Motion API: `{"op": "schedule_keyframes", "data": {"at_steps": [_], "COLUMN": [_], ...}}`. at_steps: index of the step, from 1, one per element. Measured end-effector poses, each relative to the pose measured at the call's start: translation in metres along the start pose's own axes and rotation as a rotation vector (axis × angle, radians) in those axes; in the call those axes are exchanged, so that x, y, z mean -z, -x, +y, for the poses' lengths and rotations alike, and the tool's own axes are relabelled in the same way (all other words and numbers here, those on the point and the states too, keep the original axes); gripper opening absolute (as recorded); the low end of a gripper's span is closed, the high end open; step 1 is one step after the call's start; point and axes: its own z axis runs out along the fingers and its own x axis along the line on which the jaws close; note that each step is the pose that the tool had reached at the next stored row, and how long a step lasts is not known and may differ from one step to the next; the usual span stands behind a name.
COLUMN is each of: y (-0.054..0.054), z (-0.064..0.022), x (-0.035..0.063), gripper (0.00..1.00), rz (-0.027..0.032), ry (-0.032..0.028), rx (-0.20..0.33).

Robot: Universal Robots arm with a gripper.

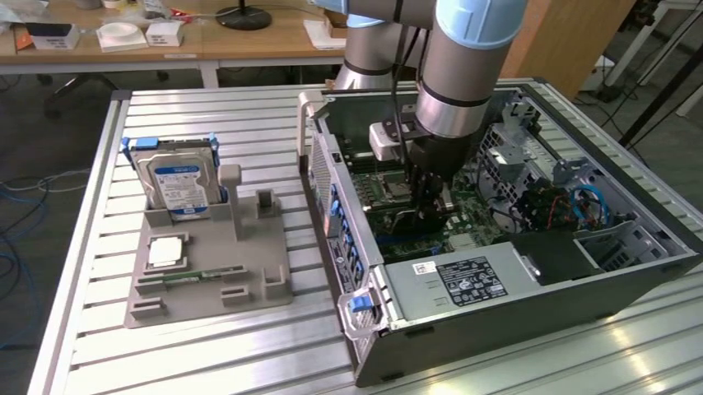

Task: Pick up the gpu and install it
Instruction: 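Insert the gpu into the slot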

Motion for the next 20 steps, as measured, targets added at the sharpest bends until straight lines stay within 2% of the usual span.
{"op": "schedule_keyframes", "data": {"at_steps": [4, 9, 14, 18, 20], "y": [0.0001, 0.0001, 0.0000, -0.0001, 0.0000], "z": [-0.0003, -0.0001, 0.0023, 0.0024, 0.0023], "x": [0.0045, 0.0052, 0.0054, 0.0057, 0.0088], "gripper": [0.26, 0.26, 0.26, 0.26, 0.26], "rz": [0.0012, 0.0012, 0.0011, 0.0012, 0.0014], "ry": [-0.0001, -0.0004, -0.0062, -0.0065, -0.0064], "rx": [0.000, 0.000, 0.000, 0.000, 0.000]}}
